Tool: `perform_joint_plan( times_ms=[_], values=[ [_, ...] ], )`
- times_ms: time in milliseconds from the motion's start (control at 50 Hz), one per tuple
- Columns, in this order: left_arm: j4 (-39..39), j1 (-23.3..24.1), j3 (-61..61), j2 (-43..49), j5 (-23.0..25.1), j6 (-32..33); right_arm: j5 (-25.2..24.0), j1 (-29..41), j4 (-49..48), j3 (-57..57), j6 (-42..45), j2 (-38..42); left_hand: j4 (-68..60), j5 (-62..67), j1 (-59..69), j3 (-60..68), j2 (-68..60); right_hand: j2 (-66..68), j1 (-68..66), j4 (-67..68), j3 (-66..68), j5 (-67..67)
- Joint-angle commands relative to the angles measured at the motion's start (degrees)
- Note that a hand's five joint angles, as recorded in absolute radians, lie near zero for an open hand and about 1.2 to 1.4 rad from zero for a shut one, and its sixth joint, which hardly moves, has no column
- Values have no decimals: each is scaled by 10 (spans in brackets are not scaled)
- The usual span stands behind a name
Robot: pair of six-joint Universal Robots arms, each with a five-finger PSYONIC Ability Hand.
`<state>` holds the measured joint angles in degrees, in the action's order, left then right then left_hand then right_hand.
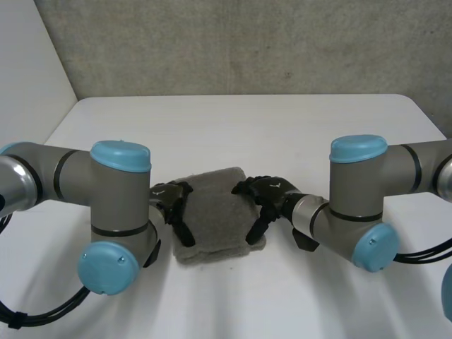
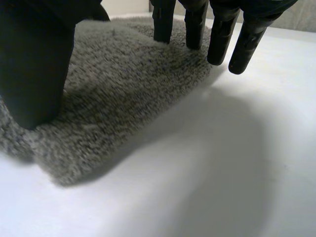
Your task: Fold the towel.
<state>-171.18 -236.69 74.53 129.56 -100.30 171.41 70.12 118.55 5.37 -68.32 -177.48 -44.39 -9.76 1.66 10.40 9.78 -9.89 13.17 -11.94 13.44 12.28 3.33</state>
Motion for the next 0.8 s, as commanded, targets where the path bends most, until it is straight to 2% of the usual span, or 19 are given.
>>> perform_joint_plan(
  times_ms=[20, 140, 180, 220, 240, 280, 340, 460, 560, 800],
  values=[
    [-6, -3, 7, -6, 0, 43, 45, 12, 1, 8, 81, -24, -6, -13, 0, 6, -5, -32, 19, -34, -23, -33],
    [-6, 5, -2, -56, 1, 44, 60, 12, -4, -1, 80, -86, -6, -13, 0, 6, -5, -32, 19, -34, -23, -33],
    [-6, 6, -2, -83, 1, 44, 91, 5, -9, -9, 74, -139, -6, -13, 0, 6, -5, -32, 19, -34, -23, -33],
    [-6, 5, -2, -140, 1, 42, 108, 4, -18, -17, 68, -171, -6, -13, 0, 6, -5, -32, 19, -34, -23, -33],
    [-6, 5, -2, -140, 1, 42, 108, 4, -19, -17, 68, -171, -6, -13, 0, 6, -5, -32, 19, -34, -23, -33],
    [-6, -4, 1, -200, 3, 38, 142, -12, -51, -38, 57, -233, -6, -13, 0, 6, -5, -32, 19, -34, -23, -33],
    [-6, -28, 6, -254, 7, 42, 164, -33, -73, -57, 56, -276, -8, -11, 1, 8, -7, -32, 19, -34, -23, -33],
    [1, -64, 10, -313, 34, 40, 184, -53, -63, -99, 58, -358, -10, -9, 3, 9, -8, -32, 19, -34, -23, -33],
    [14, -79, 15, -358, 75, 44, 181, -81, -49, -123, 63, -393, -10, -9, 3, 9, -8, -32, 19, -34, -23, -33],
    [13, -80, 34, -420, 76, 50, 179, -79, -41, -132, 72, -416, -8, -11, 1, 8, -7, -32, 19, -34, -23, -33]
  ],
)
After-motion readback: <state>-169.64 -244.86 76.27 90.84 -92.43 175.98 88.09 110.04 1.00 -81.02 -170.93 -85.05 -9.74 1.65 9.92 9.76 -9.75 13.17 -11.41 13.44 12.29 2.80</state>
